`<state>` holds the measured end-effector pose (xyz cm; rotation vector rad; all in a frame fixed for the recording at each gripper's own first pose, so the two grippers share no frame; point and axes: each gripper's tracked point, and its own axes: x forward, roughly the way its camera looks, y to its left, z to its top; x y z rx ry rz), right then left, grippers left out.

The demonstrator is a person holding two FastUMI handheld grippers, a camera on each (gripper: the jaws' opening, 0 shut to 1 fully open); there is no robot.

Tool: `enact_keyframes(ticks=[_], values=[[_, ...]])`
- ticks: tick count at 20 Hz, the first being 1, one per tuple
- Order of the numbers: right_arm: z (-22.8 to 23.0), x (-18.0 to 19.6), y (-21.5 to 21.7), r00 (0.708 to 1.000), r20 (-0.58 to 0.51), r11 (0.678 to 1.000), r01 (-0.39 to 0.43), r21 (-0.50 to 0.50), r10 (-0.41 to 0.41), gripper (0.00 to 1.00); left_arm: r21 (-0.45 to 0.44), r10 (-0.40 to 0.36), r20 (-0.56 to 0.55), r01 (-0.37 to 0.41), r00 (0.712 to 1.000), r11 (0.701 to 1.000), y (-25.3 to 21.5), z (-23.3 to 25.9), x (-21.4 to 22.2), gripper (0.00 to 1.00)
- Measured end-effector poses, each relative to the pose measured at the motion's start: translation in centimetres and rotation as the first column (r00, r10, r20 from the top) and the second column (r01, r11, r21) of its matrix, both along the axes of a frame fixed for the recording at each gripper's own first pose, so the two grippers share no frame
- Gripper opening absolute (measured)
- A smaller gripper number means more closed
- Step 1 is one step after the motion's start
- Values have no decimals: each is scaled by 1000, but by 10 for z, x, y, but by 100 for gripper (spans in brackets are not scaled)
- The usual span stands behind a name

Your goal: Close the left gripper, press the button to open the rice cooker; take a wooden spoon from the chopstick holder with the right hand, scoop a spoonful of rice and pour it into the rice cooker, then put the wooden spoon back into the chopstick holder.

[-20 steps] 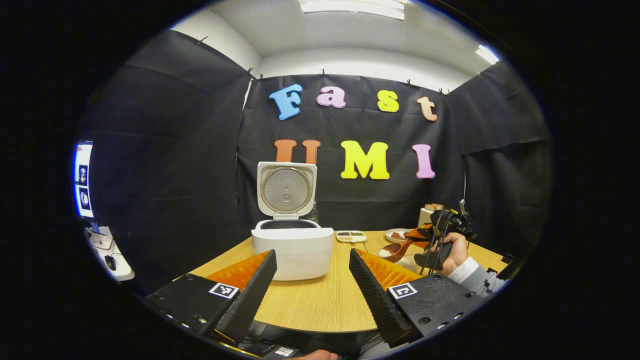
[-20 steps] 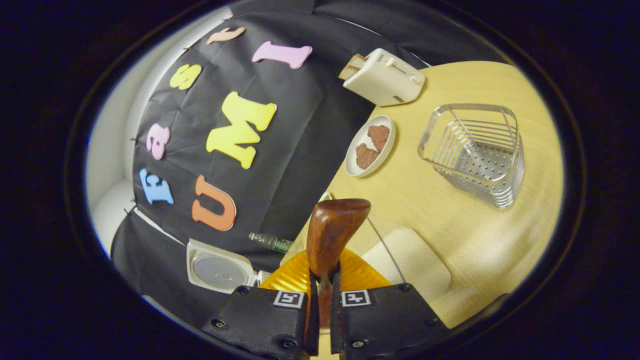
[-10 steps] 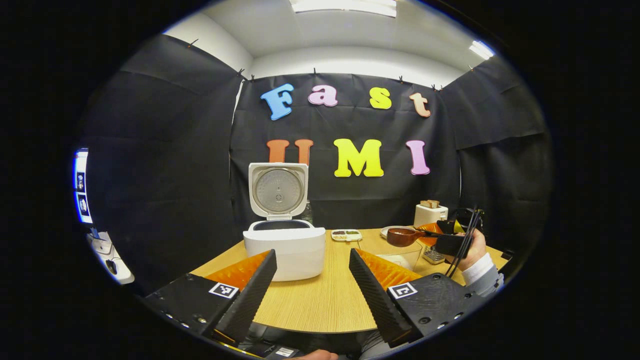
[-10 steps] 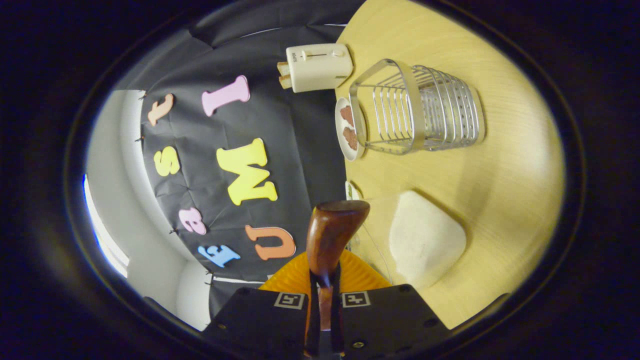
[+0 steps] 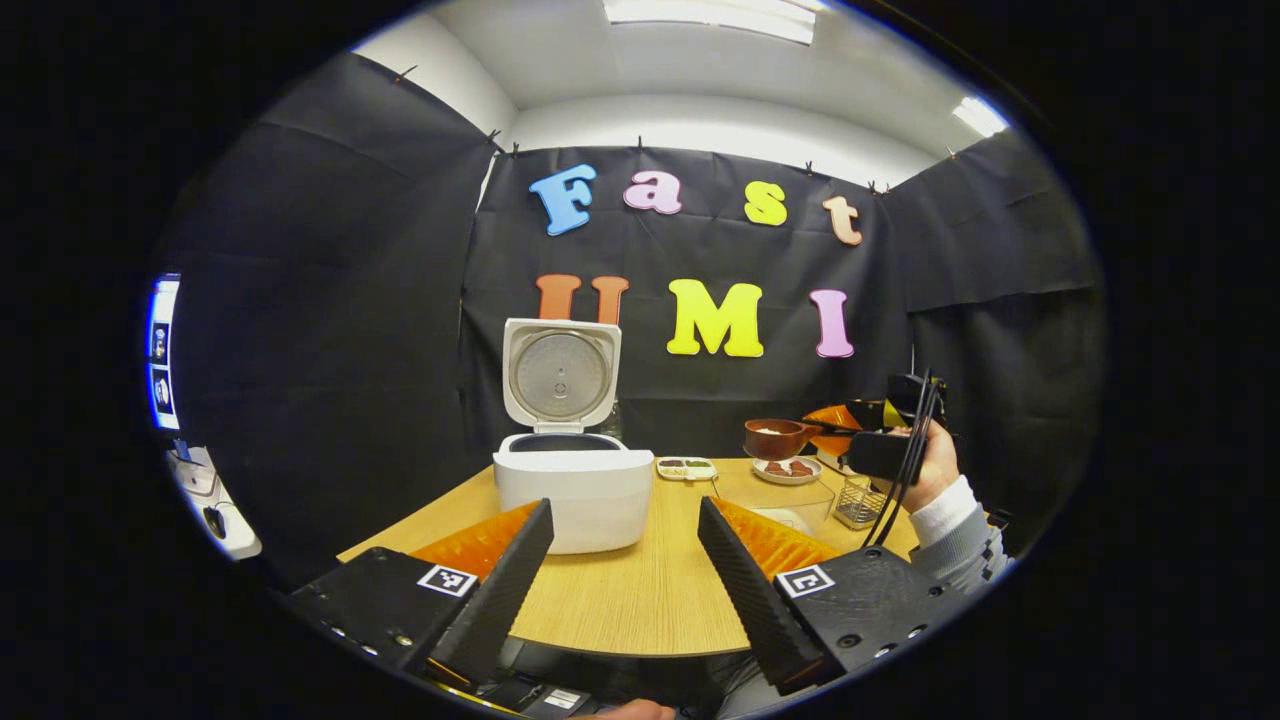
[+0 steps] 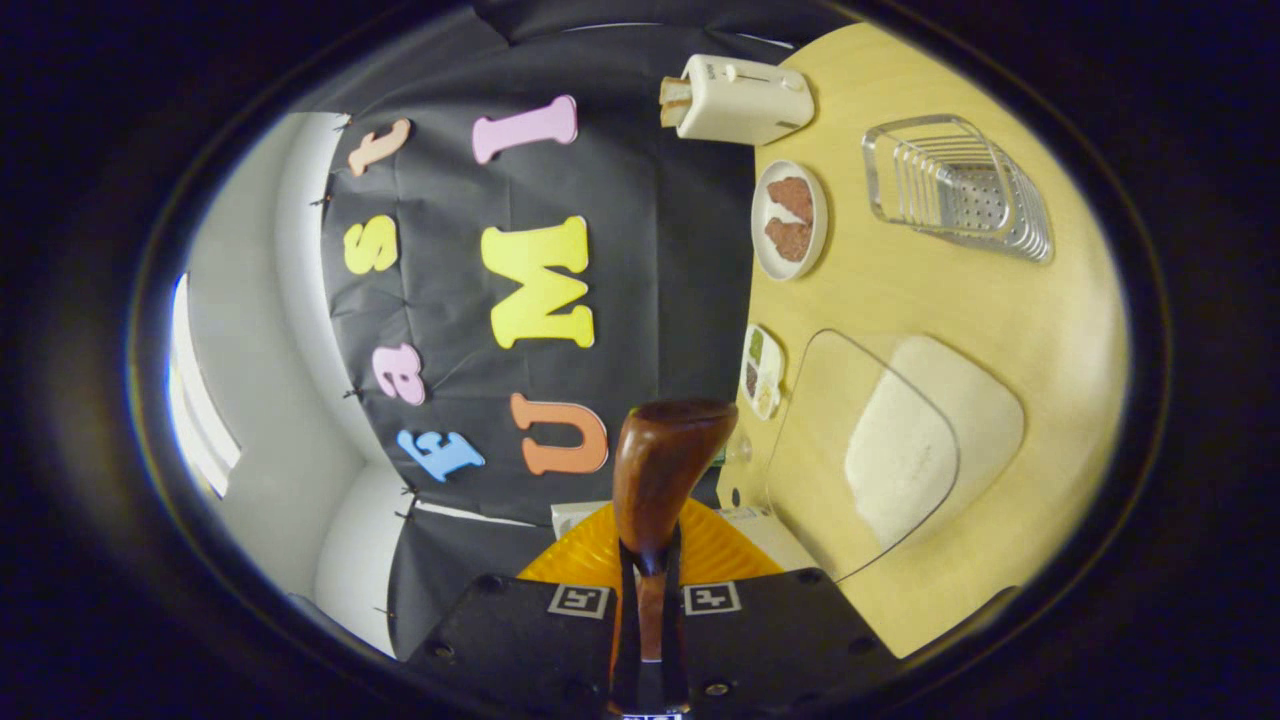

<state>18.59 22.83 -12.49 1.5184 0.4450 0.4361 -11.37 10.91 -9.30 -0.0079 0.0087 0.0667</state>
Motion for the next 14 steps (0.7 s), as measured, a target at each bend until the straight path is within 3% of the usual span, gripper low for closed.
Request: enact_keyframes(ticks=[4,7,11,14], values=[[17,15,52,999,25,995,-20,-103,23,13,54,48,15,-49,999,997,22,4,-7,93],[28,32,96,998,60,972,-18,-233,33,13,53,75,16,-75,997,996,34,4,-11,93],[46,65,155,990,123,911,-17,-412,74,14,31,108,20,-109,994,994,51,9,-21,93],[61,87,200,977,182,835,9,-550,109,13,30,129,22,-129,991,991,59,10,-28,93]])
